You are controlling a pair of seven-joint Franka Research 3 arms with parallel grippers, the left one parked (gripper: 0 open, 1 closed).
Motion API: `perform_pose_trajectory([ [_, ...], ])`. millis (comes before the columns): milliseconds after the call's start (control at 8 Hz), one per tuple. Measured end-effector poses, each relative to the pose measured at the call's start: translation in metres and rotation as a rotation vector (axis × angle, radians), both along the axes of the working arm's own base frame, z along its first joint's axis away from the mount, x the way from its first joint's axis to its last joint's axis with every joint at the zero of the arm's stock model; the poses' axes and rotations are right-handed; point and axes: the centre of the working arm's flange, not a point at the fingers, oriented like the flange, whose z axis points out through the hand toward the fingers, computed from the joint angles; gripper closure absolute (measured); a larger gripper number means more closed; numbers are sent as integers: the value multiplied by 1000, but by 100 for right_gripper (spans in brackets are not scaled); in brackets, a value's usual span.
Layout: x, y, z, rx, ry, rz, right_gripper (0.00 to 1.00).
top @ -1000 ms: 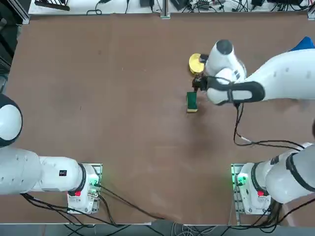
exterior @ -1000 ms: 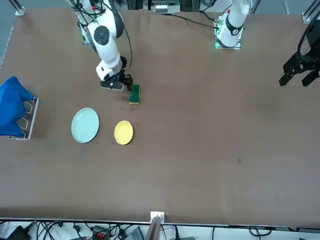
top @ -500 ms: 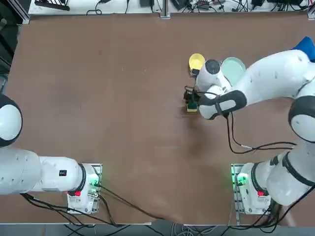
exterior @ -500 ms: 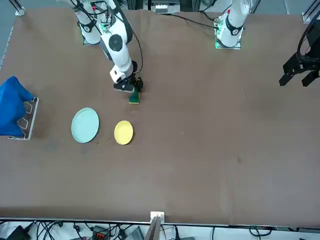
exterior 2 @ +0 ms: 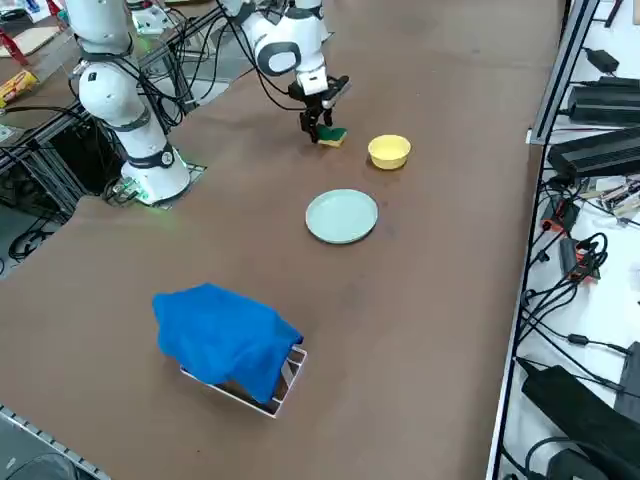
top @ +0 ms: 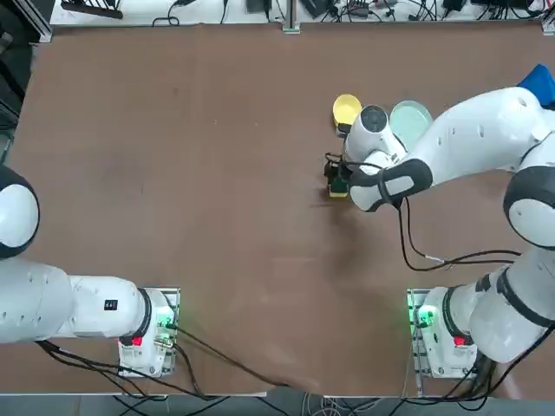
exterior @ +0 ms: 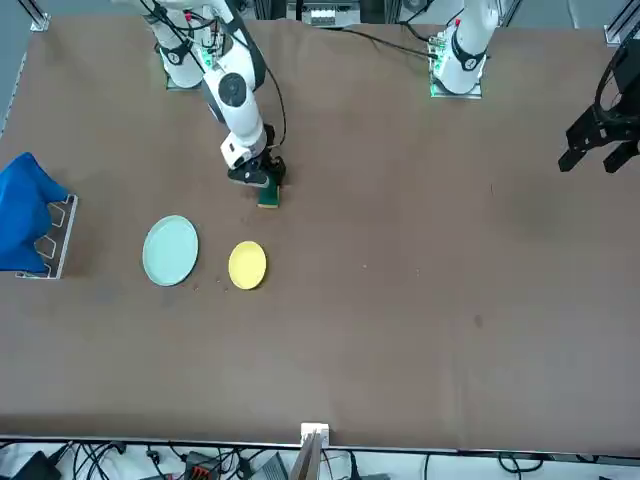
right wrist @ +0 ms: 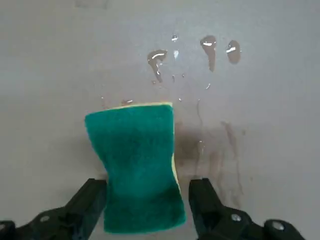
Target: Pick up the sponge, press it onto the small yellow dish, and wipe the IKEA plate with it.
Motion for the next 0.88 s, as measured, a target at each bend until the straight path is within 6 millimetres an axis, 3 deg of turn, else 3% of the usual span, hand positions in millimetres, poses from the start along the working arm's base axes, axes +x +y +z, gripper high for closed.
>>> perform_pose_trajectory([
  [375,-2,2,-9,1,3,5,5],
  [750,-1,2,-11,1,4,4,22],
  [875,-1,3,-11,2,2,3,36],
])
